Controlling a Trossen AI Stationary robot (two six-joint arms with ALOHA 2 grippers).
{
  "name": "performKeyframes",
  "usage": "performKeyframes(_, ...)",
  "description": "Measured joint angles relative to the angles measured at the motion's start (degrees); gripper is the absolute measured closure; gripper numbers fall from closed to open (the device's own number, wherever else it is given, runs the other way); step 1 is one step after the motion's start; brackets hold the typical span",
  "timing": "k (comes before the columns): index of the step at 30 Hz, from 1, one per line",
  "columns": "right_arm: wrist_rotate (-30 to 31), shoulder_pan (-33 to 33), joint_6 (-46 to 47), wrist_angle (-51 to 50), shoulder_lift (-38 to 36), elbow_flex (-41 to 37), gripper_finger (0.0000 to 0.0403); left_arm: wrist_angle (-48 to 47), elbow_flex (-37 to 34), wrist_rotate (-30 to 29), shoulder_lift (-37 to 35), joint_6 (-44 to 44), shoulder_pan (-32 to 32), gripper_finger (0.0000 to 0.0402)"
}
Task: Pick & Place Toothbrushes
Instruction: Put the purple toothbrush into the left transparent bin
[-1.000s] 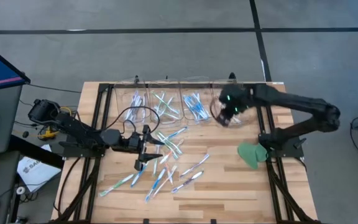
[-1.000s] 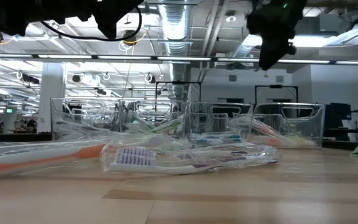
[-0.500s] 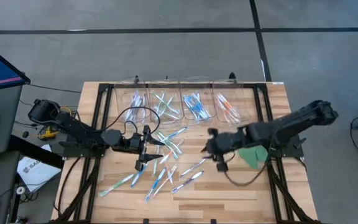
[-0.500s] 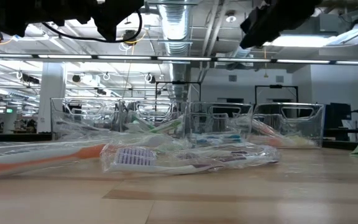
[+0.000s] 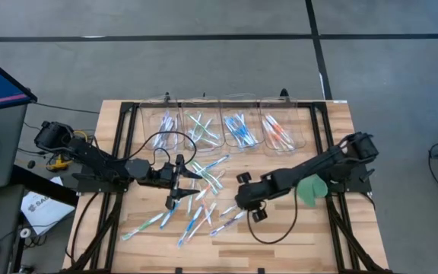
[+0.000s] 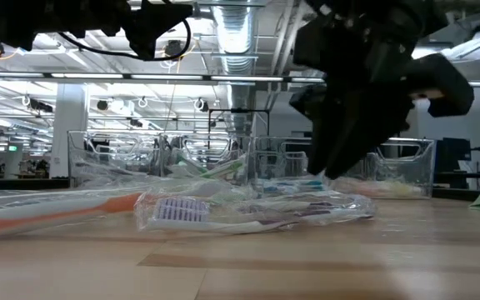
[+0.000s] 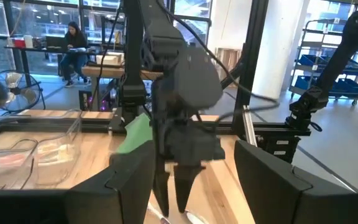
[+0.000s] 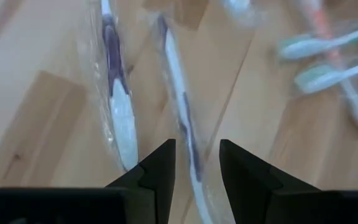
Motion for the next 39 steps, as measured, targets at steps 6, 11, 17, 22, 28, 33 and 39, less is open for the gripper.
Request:
performKeyframes(6,-7.20,-2.25,-0.58,-1.16,3.26,2.16,0.0285,-0.36,0.00,0.00,0.00,-0.22,0.00,0.0188)
performKeyframes(11,-8.84,-4.19,-0.70,-1.85,3.67,2.13,0.0285,-0.67,0.00,0.00,0.00,-0.24,-0.09,0.0188)
performKeyframes(17,-8.77,-5.44,-1.51,-2.05,3.67,2.13,0.0285,-0.89,0.00,0.00,0.00,-0.24,-0.11,0.0188)
performKeyframes(22,-8.71,-6.09,-3.05,-2.09,6.33,1.91,0.0285,-0.93,0.00,0.00,0.00,-0.24,-0.46,0.0188)
performKeyframes(28,-8.65,-6.53,-5.07,-0.01,10.62,2.70,0.0285,-2.07,0.00,0.02,0.00,-0.24,-0.44,0.0188)
performKeyframes(33,-7.76,-6.44,-5.05,0.33,10.45,2.62,0.0308,-2.22,0.00,0.02,0.00,-0.22,-0.44,0.0188)
performKeyframes(39,-7.06,-6.27,-4.88,-0.58,8.24,2.19,0.0389,-2.19,0.00,0.01,0.00,-0.07,-0.42,0.0188)
